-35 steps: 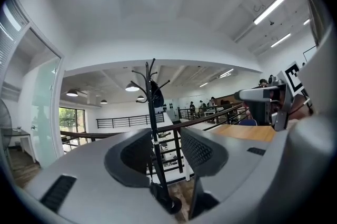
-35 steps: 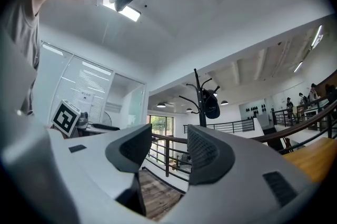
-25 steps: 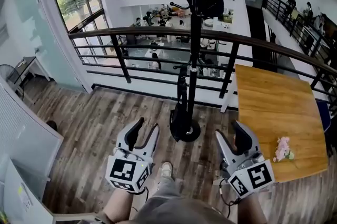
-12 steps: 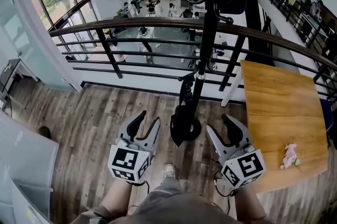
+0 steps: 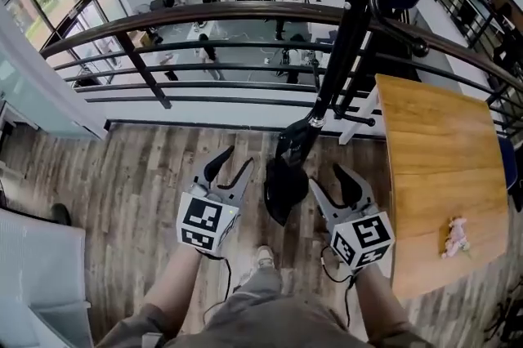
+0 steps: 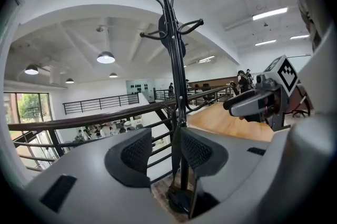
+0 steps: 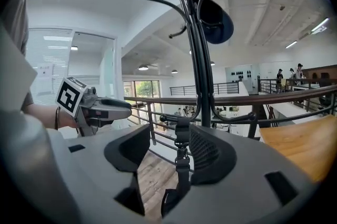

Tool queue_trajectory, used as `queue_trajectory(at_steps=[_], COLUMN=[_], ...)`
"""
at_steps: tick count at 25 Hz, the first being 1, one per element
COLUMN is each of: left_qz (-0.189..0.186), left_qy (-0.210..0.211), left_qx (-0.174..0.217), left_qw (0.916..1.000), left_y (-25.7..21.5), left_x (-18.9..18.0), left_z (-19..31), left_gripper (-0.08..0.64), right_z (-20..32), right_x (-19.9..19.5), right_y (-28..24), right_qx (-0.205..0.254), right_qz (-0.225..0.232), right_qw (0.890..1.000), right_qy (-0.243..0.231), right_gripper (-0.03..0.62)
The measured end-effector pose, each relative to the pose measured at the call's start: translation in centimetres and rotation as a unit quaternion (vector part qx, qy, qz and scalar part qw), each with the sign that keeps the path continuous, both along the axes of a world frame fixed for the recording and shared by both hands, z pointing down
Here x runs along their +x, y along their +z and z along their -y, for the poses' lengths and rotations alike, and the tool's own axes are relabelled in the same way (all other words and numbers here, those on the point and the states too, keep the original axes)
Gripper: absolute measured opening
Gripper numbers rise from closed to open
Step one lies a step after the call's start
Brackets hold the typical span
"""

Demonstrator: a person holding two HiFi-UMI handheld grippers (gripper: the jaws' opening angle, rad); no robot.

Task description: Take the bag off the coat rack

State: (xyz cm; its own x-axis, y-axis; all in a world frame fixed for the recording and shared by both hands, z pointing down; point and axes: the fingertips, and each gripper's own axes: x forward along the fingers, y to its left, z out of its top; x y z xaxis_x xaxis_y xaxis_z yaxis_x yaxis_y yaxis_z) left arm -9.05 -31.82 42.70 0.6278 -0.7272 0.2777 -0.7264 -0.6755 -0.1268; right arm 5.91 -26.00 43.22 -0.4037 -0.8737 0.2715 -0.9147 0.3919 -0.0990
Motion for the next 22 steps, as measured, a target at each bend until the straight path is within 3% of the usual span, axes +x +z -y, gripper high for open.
queue_trajectory(at_steps=[8, 14, 22], left_qz=[0.012, 0.017, -0.031], left_qy=[0.069, 0.127, 0.15], left_qx=[-0.043, -0.074, -0.11], left_qw=[0.9966, 0.989, 0.982], left_y=[5.6, 11.0, 14.9], left_x=[3.1, 5.6, 9.0], left_z=[5.0, 6.6, 7.6], left_gripper=[0.178, 0.192, 0.227], right_z=[5.5, 7.5, 8.8], right_x=[-2.4, -3.3, -3.6], right_y=[6.3, 12.9, 19.2], right_qx=[-0.057, -0.099, -0.128], right_qz=[-0.02, -0.018, -0.011], right_qw=[0.998, 0.995, 0.99], right_qy=[-0.004, -0.017, -0.061], right_gripper=[0.242, 0.255, 0.275])
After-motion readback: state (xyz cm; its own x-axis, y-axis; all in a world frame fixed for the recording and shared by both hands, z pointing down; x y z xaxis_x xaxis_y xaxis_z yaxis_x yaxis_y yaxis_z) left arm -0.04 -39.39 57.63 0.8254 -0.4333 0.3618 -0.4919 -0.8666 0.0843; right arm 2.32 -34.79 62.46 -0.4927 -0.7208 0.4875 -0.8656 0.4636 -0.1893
